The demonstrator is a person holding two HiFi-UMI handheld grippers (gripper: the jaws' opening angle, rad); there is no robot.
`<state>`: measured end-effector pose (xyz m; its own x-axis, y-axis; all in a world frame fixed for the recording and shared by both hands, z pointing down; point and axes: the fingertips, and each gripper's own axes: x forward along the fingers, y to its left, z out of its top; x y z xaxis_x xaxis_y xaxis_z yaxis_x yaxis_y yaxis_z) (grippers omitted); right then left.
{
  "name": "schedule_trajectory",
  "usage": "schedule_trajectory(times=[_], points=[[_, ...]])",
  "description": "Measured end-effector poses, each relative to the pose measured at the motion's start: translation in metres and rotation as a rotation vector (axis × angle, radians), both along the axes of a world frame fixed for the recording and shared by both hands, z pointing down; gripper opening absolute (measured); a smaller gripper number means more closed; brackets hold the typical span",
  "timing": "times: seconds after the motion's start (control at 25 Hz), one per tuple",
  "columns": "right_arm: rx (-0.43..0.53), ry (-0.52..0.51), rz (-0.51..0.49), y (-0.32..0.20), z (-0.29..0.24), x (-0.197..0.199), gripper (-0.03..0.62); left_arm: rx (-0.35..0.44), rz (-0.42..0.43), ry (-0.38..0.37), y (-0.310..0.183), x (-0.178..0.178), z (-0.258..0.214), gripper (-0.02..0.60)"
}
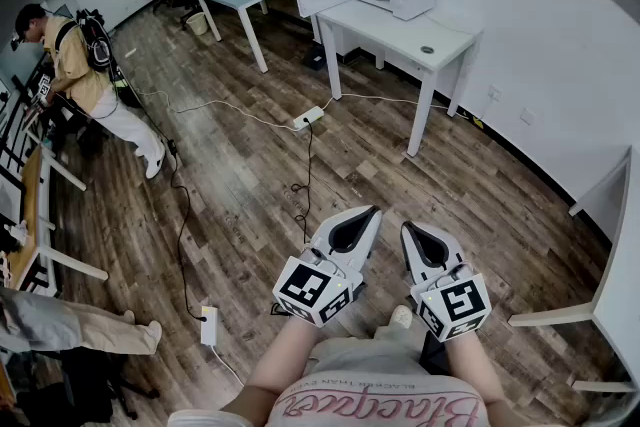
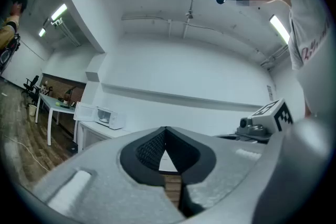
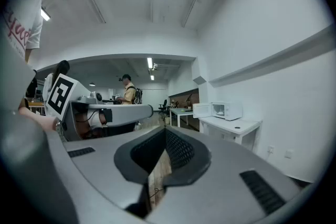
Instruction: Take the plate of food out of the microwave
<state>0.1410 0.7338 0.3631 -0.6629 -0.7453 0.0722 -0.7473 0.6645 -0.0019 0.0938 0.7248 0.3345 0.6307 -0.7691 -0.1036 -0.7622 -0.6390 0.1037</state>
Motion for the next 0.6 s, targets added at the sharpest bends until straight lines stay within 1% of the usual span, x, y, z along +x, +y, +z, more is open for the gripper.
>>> schedule_trajectory(times=[0.16, 0.4, 0.52, 0.6], points=[[0.025, -0.004, 0.003, 0.017, -0.004, -0.017, 0.006, 0.03, 0.015, -0.011, 0.016, -0.012, -0.005, 0.006], [0.03, -0.006, 0.042, 0.04, -0.005, -0.032, 0.006, 0.063, 0.036, -0.008, 0.043, -0.027, -0.005, 0.006], [0.032, -0.01, 0.043, 0.047, -0.007, -0.035, 0.005, 0.078, 0.026, -0.022, 0.048, -0.031, -0.005, 0.006], [0.029, -0.017, 0.04, 0.048, -0.007, -0.036, 0.006, 0.075, 0.002, -0.025, 0.047, -0.035, -0.004, 0.006]])
